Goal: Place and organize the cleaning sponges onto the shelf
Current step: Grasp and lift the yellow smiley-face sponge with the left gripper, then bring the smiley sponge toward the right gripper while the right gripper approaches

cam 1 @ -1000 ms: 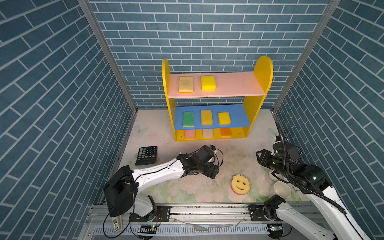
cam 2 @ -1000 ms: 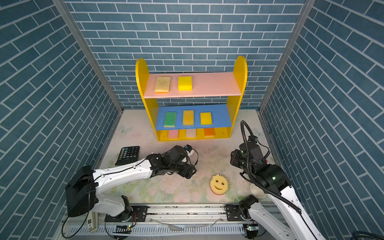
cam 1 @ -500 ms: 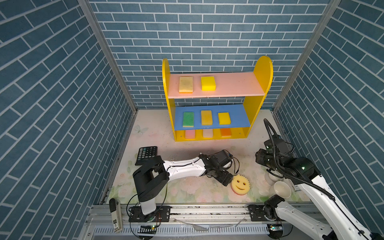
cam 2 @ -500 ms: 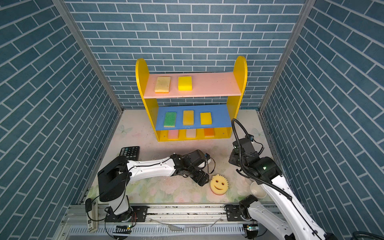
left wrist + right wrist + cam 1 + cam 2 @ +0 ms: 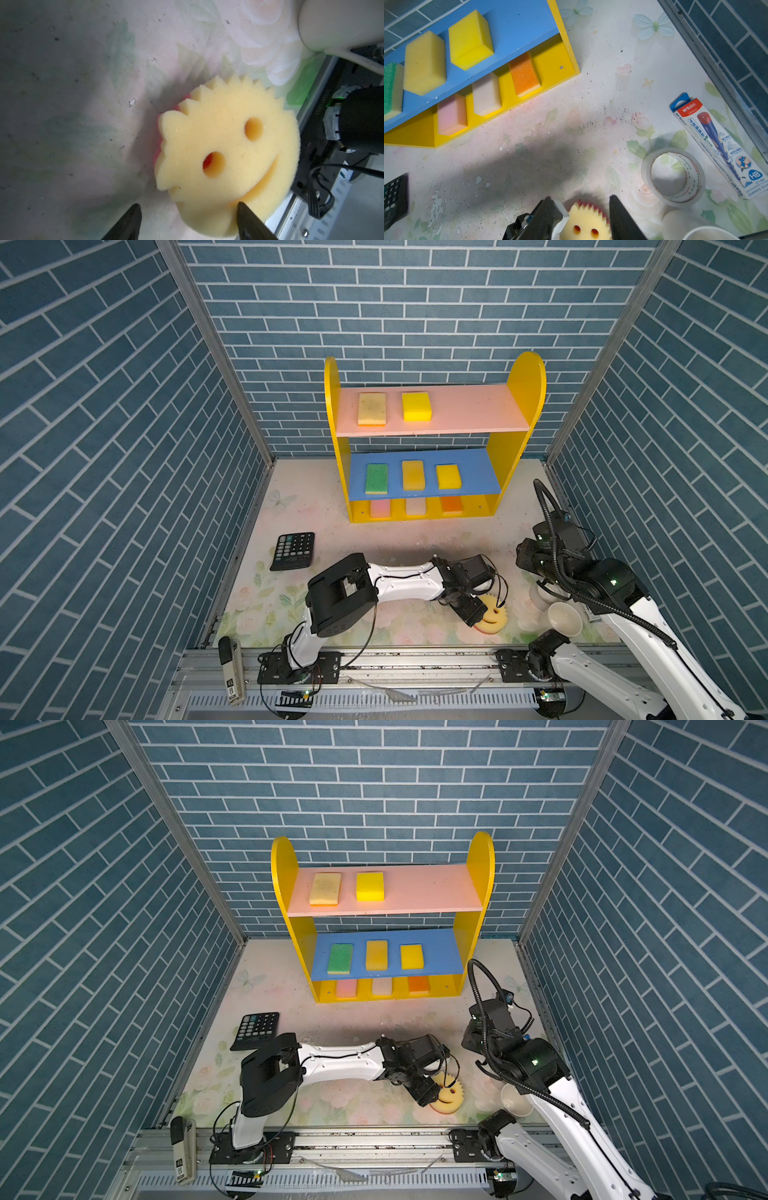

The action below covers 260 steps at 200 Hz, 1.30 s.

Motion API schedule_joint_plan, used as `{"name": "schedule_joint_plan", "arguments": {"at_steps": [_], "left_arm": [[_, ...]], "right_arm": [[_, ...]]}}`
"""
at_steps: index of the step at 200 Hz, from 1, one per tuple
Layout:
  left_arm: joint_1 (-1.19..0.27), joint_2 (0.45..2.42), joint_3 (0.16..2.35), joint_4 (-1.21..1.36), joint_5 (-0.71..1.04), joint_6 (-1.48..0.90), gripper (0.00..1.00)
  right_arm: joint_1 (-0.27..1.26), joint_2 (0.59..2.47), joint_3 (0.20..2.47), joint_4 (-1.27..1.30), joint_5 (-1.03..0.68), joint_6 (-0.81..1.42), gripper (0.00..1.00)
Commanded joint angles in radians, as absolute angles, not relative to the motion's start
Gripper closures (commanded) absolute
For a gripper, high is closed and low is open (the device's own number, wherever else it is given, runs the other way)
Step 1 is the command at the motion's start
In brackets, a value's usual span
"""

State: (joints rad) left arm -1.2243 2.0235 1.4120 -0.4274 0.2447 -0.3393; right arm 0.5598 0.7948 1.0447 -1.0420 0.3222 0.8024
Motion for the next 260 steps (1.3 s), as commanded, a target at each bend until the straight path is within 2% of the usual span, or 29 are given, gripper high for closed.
{"name": "schedule_joint_plan", "arguments": {"at_steps": [1,22,48,78,100,139,183,219,260], "left_arm": [[-1.224,2.049,1.425,-0.484,0.208,-0.324,0.38],[-1.223,2.043,1.423,-0.495,0.182,-0.333,0.58],[-1.212,2.021,1.404,-0.485,0.163,-0.35,0.65],[-1.168,1.983,1.359,-0.456,0.162,-0.396,0.84],[-1.117,1.925,1.289,-0.414,0.174,-0.433,0.94],[-1.033,1.777,1.154,-0.385,0.131,-0.446,0.97],[-0.937,1.623,1.007,-0.386,0.099,-0.475,0.99],[-0.869,1.512,0.886,-0.365,0.082,-0.512,0.99],[-0.833,1.465,0.781,-0.367,0.084,-0.555,1.0]], "right_arm": [[0.558,0.788,1.017,-1.074,0.347,0.781,0.54],[0.557,0.791,1.017,-1.07,0.348,0.779,0.54],[0.557,0.799,1.018,-1.066,0.344,0.776,0.54],[0.557,0.804,1.023,-1.068,0.335,0.77,0.54],[0.557,0.802,1.018,-1.068,0.327,0.769,0.54],[0.557,0.843,0.988,-1.012,0.229,0.745,0.54],[0.569,1.036,0.962,-0.831,0.01,0.712,0.53],[0.68,1.177,0.959,-0.634,-0.07,0.682,0.46],[0.798,1.445,1.028,-0.583,-0.153,0.623,0.46]]}}
